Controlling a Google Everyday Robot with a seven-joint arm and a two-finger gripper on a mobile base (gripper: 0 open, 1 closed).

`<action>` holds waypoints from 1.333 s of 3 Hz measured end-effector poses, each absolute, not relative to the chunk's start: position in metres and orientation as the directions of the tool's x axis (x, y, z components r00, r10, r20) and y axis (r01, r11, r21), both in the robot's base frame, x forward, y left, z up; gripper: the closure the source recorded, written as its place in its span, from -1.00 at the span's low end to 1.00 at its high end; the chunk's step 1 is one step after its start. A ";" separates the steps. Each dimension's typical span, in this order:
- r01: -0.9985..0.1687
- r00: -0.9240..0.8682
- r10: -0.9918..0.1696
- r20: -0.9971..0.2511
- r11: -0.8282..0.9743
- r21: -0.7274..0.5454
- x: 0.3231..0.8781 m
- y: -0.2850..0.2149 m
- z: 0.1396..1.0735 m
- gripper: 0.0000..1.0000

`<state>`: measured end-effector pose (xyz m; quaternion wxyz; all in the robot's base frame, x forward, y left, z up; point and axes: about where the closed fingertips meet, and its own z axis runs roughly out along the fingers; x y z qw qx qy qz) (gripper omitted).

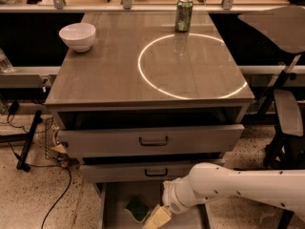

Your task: Pick sponge from bottom drawer and place on counter

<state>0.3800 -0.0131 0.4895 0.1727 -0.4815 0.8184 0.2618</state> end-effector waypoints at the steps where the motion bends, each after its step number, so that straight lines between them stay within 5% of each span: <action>1: -0.878 -0.478 -0.692 -0.542 0.400 0.263 0.380 -0.012 0.487 -1.00; 4: -0.867 -0.478 -0.547 -0.687 0.421 0.268 0.418 0.010 0.349 -1.00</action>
Offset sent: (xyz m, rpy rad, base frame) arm 0.0201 0.0335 -0.0824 0.2349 -0.0750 -0.1172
